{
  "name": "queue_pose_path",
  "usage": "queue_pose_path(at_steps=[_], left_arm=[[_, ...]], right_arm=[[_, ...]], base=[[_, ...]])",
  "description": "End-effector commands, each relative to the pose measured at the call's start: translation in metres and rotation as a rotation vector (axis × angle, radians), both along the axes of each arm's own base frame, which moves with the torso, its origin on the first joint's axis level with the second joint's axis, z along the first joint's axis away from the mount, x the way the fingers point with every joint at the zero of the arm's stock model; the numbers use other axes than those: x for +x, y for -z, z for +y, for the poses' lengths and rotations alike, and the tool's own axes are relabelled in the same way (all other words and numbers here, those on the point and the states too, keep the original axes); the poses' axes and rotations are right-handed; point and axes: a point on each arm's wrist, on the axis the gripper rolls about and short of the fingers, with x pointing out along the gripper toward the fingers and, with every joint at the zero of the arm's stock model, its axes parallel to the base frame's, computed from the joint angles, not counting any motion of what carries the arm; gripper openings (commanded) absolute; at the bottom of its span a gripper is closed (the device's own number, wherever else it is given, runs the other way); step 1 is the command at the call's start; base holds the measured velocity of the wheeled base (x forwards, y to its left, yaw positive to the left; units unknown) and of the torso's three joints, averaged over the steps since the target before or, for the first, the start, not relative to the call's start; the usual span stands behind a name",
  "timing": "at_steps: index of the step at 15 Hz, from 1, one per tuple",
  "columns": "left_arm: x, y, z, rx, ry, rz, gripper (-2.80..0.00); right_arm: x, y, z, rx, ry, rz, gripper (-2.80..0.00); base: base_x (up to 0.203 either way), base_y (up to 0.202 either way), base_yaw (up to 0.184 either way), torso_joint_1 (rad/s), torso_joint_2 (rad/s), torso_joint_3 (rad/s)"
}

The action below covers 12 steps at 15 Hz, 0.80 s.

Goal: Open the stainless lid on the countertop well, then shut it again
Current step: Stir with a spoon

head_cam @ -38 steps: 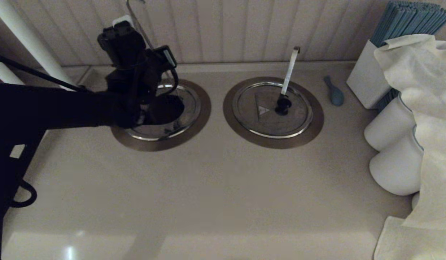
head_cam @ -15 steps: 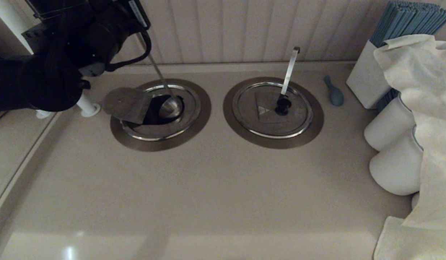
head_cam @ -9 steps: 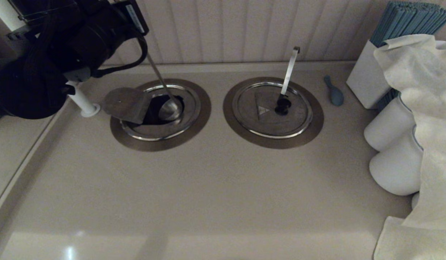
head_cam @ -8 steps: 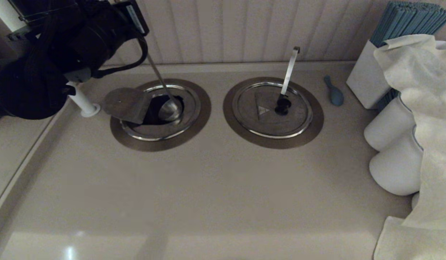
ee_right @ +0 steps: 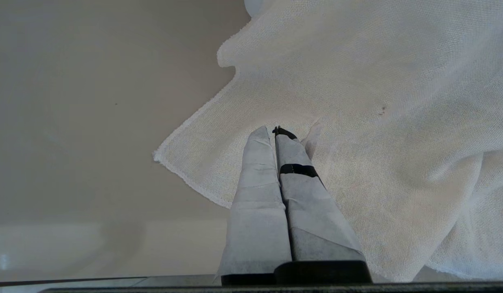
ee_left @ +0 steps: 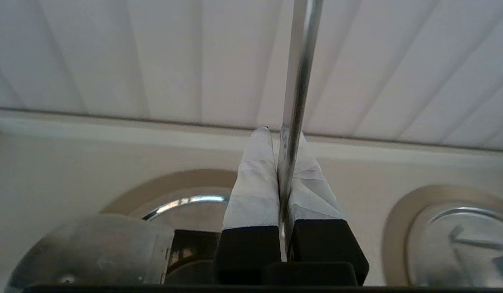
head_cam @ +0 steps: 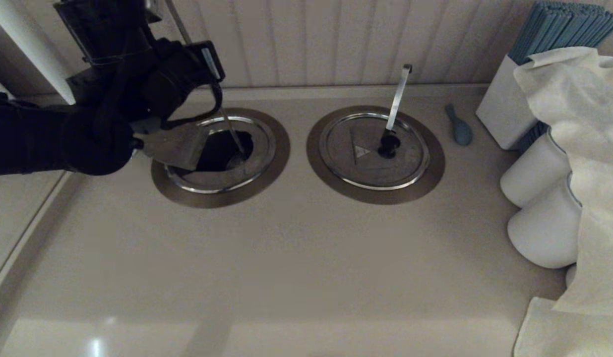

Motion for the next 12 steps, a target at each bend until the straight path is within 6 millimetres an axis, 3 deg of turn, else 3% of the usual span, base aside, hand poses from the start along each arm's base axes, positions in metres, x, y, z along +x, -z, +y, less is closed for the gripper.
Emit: queue_pose_path(at_steps=[1, 6, 12], left_arm=[[0.012, 0.012, 0.001, 0.009, -0.015, 0.025, -2.8], [0.021, 0.012, 0.008, 0.003, -0.045, 0.02, -2.8], [0.036, 0.014, 0.035, 0.015, -0.127, 0.019, -2.8]], right_arm=[[0.0, 0.0, 0.0, 0.0, 0.0, 0.001, -2.8], [0.0, 0.0, 0.0, 0.0, 0.0, 0.001, -2.8], [0.0, 0.0, 0.0, 0.0, 0.0, 0.001, -2.8]], base=[[0.0, 0.0, 0.0, 0.0, 0.0, 0.0], [0.0, 0.0, 0.0, 0.0, 0.0, 0.0], [0.0, 0.0, 0.0, 0.0, 0.0, 0.0]])
